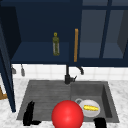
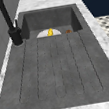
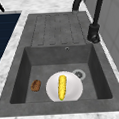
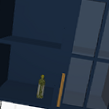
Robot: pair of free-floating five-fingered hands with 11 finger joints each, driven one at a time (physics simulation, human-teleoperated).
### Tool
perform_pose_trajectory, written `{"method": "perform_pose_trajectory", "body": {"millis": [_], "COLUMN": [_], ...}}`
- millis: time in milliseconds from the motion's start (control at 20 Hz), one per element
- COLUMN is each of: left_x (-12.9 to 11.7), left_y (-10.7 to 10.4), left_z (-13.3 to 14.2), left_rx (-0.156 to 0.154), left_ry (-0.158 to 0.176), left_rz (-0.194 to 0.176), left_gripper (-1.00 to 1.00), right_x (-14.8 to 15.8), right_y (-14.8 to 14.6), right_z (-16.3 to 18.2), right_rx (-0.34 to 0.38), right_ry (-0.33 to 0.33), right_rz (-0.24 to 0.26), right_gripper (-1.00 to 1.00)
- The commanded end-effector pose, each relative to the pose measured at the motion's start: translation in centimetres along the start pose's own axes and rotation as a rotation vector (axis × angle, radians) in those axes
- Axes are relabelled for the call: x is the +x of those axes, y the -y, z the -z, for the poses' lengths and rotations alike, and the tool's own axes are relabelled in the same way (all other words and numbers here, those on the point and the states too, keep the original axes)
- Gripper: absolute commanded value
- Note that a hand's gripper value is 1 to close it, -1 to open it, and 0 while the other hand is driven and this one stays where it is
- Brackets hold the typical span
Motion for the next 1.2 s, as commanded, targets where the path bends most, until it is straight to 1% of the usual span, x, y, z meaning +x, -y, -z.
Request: {"method": "perform_pose_trajectory", "body": {"millis": [0,850,1000,1050,1150], "left_x": [0.1,-0.2,0.0,0.2,0.0], "left_y": [0.2,1.4,1.4,1.7,1.4], "left_z": [-0.2,-1.5,-1.5,-1.6,-1.5], "left_rx": [-0.096,-0.149,-0.16,-0.132,-0.063], "left_ry": [0.061,0.09,0.085,0.073,0.039], "left_rz": [-0.054,-0.078,-0.086,-0.072,-0.042], "left_gripper": [-1.0,-1.0,-1.0,-1.0,-1.0], "right_x": [0.0,0.0,0.0,0.0,0.0], "right_y": [0.0,0.0,0.0,0.0,0.0], "right_z": [0.0,0.0,0.0,0.0,0.0], "right_rx": [0.0,0.0,0.0,0.0,0.0], "right_ry": [0.0,0.0,0.0,0.0,0.0], "right_rz": [0.0,0.0,0.0,0.0,0.0], "right_gripper": [0.0,0.0,0.0,0.0,0.0]}}
